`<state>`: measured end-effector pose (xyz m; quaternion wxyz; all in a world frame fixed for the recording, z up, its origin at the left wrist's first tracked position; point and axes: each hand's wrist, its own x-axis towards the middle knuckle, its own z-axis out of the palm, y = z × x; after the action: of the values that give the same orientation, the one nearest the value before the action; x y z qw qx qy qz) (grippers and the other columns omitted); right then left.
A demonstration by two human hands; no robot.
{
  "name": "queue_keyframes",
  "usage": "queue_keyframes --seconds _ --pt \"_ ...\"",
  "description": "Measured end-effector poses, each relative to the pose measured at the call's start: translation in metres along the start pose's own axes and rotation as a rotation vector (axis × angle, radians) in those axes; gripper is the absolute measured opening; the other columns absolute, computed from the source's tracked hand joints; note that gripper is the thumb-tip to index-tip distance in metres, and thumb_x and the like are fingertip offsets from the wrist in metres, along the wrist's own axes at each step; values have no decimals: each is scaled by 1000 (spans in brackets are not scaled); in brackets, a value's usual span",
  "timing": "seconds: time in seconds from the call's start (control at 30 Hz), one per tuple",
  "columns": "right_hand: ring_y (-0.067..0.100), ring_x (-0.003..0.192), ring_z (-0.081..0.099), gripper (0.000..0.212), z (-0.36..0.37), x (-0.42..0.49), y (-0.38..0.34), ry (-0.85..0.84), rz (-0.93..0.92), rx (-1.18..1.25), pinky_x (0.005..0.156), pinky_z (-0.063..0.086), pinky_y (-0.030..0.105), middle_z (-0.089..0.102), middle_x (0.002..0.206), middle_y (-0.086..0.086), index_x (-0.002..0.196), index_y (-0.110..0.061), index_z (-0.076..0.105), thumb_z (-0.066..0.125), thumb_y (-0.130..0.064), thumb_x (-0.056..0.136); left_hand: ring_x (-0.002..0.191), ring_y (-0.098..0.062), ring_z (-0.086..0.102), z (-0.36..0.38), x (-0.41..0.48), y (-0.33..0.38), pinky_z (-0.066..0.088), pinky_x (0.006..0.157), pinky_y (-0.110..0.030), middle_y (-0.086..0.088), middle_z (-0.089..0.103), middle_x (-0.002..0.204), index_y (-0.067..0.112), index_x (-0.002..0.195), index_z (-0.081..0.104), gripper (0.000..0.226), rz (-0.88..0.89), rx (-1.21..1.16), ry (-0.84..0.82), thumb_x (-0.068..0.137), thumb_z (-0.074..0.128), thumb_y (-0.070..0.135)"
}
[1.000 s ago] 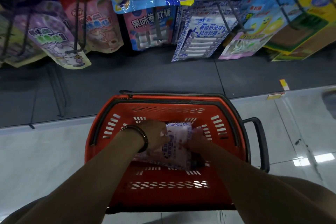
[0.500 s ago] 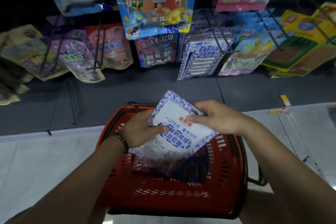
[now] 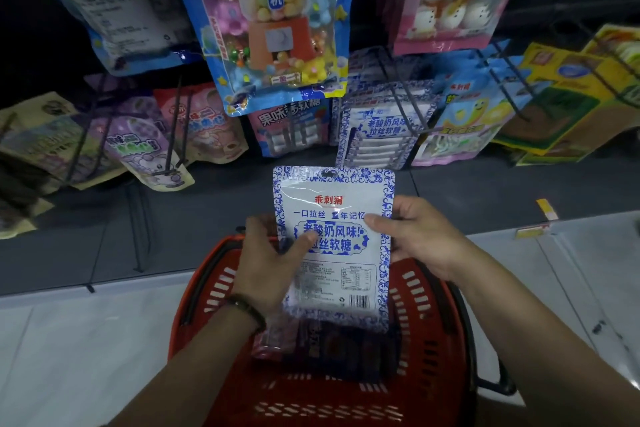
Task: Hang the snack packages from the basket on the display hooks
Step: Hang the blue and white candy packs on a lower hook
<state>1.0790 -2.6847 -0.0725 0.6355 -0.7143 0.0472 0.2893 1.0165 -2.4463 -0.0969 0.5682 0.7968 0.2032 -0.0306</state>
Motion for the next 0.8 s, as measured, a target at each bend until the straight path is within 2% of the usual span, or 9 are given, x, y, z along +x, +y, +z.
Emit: queue_keyframes --seconds 0.07,0.2,0.27,0.37,0.47,0.53,0.63,0.7,0.8 --pt "22 87 81 13 3 3 0 27 -43 -16 62 63 34 83 106 4 113 -16 76 68 -13 102 111 -19 55 6 -3 0 52 94 -35 1 48 121 26 115 38 70 150 141 172 73 83 60" --pt "25 82 80 8 27 6 0 17 -109 -62 61 63 36 82 101 11 106 -17 76 74 -15 99 128 -7 47 25 -20 0 46 100 -15 14 39 132 37 131 38 90 212 151 -147 60 82 71" --pt "20 84 80 4 39 8 0 -49 -171 -107 69 62 32 82 93 3 101 -19 78 76 -18 97 131 -9 54 30 -22 -3 52 105 -26 11 45 140 33 139 38 94 172 5 -261 64 91 56" --pt "5 84 76 16 48 4 -6 -122 -200 -141 75 58 20 80 91 -6 115 -22 78 70 -20 101 122 -7 67 23 -18 4 56 101 -27 5 69 132 21 142 47 61 153 -224 -265 91 79 18" --pt "14 82 75 21 41 7 -10 -79 -252 -122 80 63 35 80 90 2 119 -26 79 70 -18 101 112 2 69 10 -7 12 57 92 -18 18 75 120 27 129 63 30 135 -246 -123 102 64 16" --pt "23 78 74 13 31 15 -7 111 -283 -126 78 62 48 77 87 11 105 -28 80 77 -18 97 110 0 71 6 -3 12 58 92 -18 18 77 117 28 122 68 24 100 -245 -122 101 64 16" --pt "18 88 70 37 14 22 -2 374 -238 -298 76 56 36 69 101 1 120 -24 64 84 -32 90 110 0 71 3 -1 10 58 98 -22 17 77 116 26 122 69 25 69 -254 -102 101 65 14" --pt "11 97 70 44 4 21 1 310 -237 -297 83 57 37 71 112 -10 129 -26 60 82 -34 91 113 -1 71 3 0 12 59 95 -21 12 75 124 22 134 63 33 112 -293 -110 102 63 12" --pt "13 76 69 16 -4 19 2 202 -294 -180 74 61 47 78 91 -1 110 -26 68 77 -23 97 109 0 71 5 -5 16 55 89 -15 13 77 121 19 133 63 30 126 -333 -103 104 57 14"
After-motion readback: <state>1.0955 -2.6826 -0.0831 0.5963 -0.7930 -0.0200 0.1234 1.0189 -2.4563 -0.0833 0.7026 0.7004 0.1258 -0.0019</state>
